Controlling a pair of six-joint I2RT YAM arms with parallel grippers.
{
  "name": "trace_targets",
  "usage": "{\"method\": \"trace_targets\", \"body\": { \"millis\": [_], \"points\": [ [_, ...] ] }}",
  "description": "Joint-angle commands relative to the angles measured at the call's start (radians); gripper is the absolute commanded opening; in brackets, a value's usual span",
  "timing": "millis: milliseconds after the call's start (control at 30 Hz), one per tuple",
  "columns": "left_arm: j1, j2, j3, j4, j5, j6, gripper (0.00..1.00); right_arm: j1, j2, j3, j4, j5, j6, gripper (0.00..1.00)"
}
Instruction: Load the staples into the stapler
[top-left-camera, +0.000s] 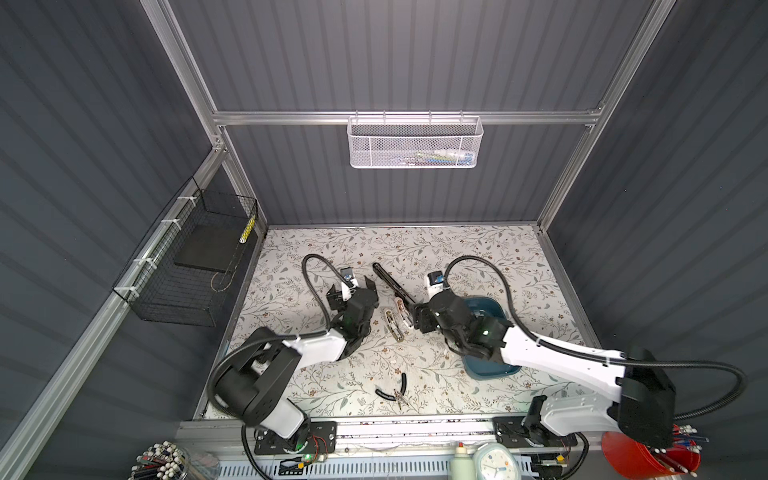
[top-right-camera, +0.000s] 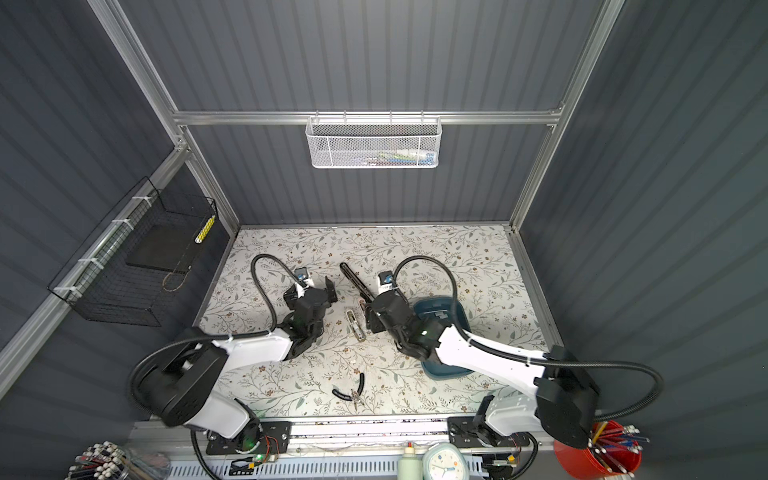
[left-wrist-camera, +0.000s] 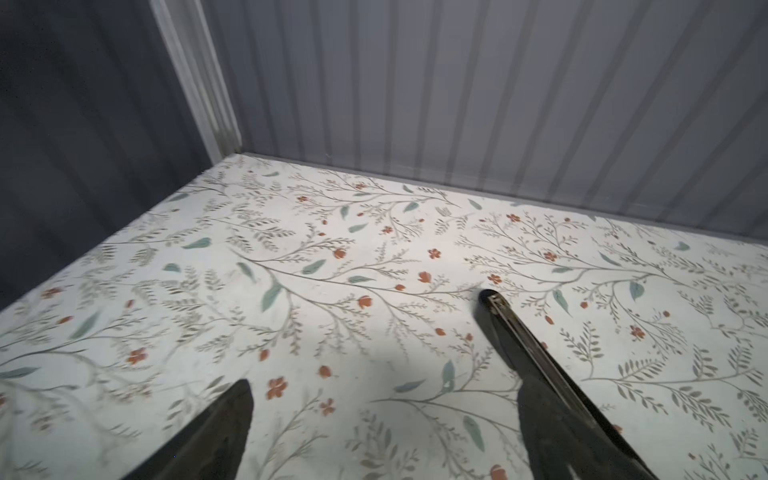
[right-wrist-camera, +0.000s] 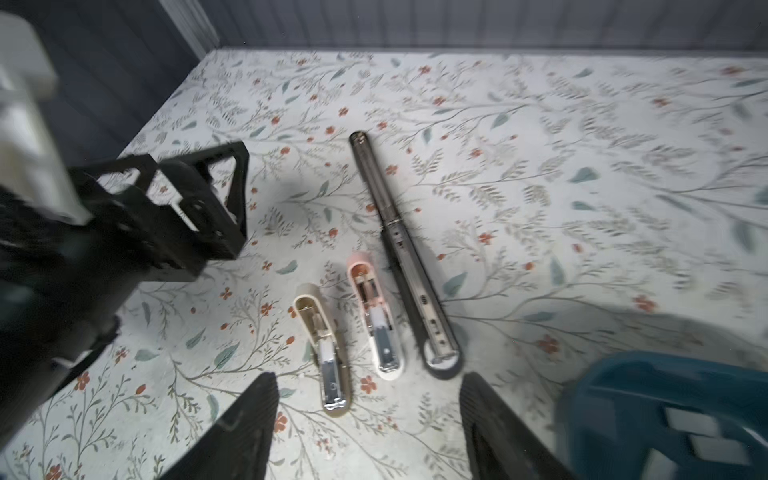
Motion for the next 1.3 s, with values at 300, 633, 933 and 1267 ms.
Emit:
{"method": "trace_targets", "body": {
  "millis": [300,633,933,1267],
  "points": [
    [0.015,0.515,0.469,0.068,0.159,0.326,0.99,-0.097,-0.165,-0.054,-0.28,-0.001,0.04,0.72],
    [0.02,0.638,0.678,-0.027,0.074,0.429,0.99,-0.108,-0.099,-0.073,-0.209,-0.038,0.019,0.73],
    [0.02,0.688,0.806,-0.139,0.076,0.446,0.99,-0.113,-0.117,-0.107,-0.201,-0.041,0.046,0.73],
    [0.02,0.618,0.668,0.043,-0.079,0.383,0.99,-0.117,-0.249,-0.165,-0.228,-0.006,0.077,0.73]
  ]
}}
